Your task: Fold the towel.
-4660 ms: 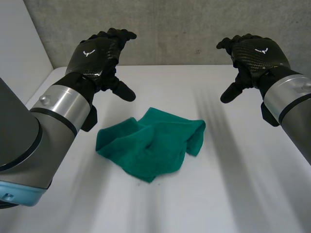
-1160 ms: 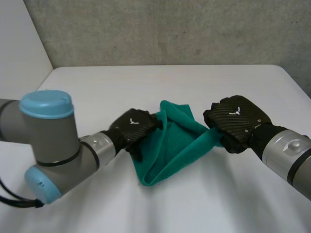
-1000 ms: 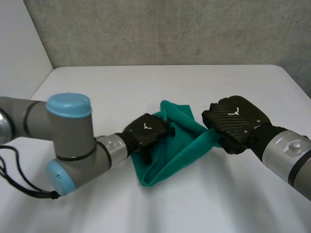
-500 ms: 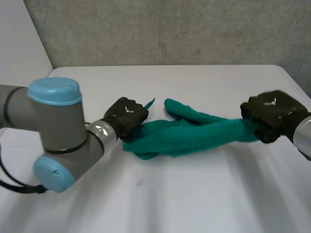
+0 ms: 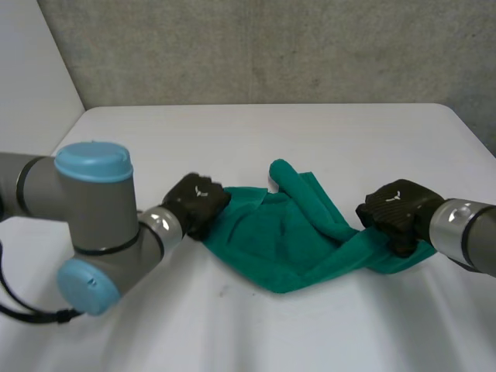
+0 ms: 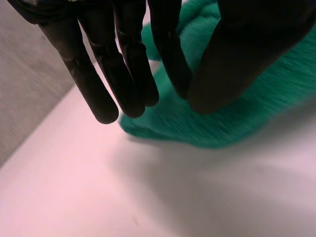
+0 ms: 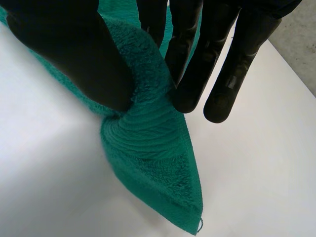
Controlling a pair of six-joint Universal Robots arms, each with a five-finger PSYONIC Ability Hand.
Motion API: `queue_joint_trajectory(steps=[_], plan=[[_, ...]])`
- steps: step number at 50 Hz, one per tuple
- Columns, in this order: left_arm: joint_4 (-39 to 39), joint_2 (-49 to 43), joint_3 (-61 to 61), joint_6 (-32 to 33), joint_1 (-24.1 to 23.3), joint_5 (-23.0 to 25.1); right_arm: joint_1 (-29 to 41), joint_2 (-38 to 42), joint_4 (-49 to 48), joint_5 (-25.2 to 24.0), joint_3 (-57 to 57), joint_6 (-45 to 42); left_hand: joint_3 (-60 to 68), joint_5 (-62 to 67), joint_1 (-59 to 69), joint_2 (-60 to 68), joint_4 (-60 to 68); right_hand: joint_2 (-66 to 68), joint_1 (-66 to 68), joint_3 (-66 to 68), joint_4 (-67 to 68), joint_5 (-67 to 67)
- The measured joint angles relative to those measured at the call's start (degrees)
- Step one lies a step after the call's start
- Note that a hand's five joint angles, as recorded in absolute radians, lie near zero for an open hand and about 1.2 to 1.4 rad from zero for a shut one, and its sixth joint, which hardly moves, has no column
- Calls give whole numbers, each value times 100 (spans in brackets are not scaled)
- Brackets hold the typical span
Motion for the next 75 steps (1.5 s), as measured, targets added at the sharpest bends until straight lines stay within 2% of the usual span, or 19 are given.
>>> queue_joint_trajectory(steps=[4, 5, 6, 10, 17, 21, 23, 30, 40, 50, 55, 56, 57, 58, 62, 65, 69, 70, 75], plan=[[13, -28, 85, -2, -13, 10, 42, 47, -1, 49, -56, 10, 0, 0, 0, 0, 0, 0, 0, 0, 0, 0], [22, -54, 185, -6, -36, 24, 104, 105, 1, 117, -121, 24, -1781, -1808, -2052, -1810, -1808, 0, 0, 0, 0, 0], [32, -36, 340, -12, -165, 96, 232, 191, -2, 271, -183, 66, -3477, -3638, -3478, -3524, -3548, 0, 0, 0, 0, 0], [25, 17, 341, -9, -261, 202, 284, 205, -23, 347, -102, 105, -3515, -3680, -3478, -3560, -3597, 0, 0, 0, 0, 12], [-7, -2, 311, 99, -375, 820, 274, 174, -256, 358, 259, 139, -3515, -3681, -3478, -3560, -3597, 0, 0, 0, 0, 35], [-104, -234, 391, 464, -367, 973, 266, 170, -358, 341, 379, 139, -3515, -3680, -3478, -3560, -3597, 0, 0, 0, 0, 36], [-156, -327, 423, 651, -359, 936, 262, 169, -378, 338, 403, 138, -3515, -3681, -3478, -3560, -3597, 0, 0, 0, 0, 37], [-316, -619, 519, 1477, -258, 342, 153, 158, -400, 339, 416, 129, -3515, -3676, -3478, -3560, -3594, 0, 0, 0, 0, 37], [-316, -592, 471, 1633, -183, 80, 17, 156, -397, 342, 408, 123, -3502, -3651, -3456, -3541, -3574, 0, 0, 0, 0, 37], [-267, -580, 432, 1610, -154, 56, -115, 169, -544, 375, 401, 125, -2591, -2726, -2447, -2591, -2568, 0, 0, 0, 0, 37], [-204, -544, 424, 1606, -71, -87, -212, 150, -566, 390, 360, 121, -1316, -1545, -1177, -1311, -1361, 0, 0, 0, 0, 37], [-193, -514, 421, 1605, -56, -147, -221, 138, -564, 396, 347, 121, -226, -383, -49, -218, -208, 0, 0, 0, 0, 37], [-193, -514, 421, 1605, -56, -147, -221, 138, -564, 396, 347, 121, -226, -383, -49, -218, -208, 0, 0, 0, 0, 37], [-180, -406, 404, 1594, -39, -285, -227, 82, -546, 411, 302, 117, 407, 262, 483, 440, 435, 0, 0, 0, 0, 37], [-185, -175, 350, 1563, -27, -491, -220, -49, -497, 429, 214, 108, 773, 481, 530, 733, 817, 0, 0, 0, 0, 37], [-256, 500, 26, 1440, -31, -786, -220, -425, -158, 431, -6, 57, 803, 481, 530, 750, 840, 0, 0, 0, 0, 37], [-396, 950, -282, 1328, -39, -879, -228, -686, 298, 409, -137, -46, 807, 481, 530, 757, 840, 0, 0, 0, 0, 37], [-608, 1369, -623, 1209, -41, -923, -241, -865, 743, 391, -197, -191, 825, 481, 530, 781, 841, 0, 0, 0, 0, 37], [-1075, 1953, -1216, 1001, 11, -925, -251, -1016, 1285, 386, -138, -552, 825, 481, 530, 789, 842, 0, 0, 0, 0, 37]])
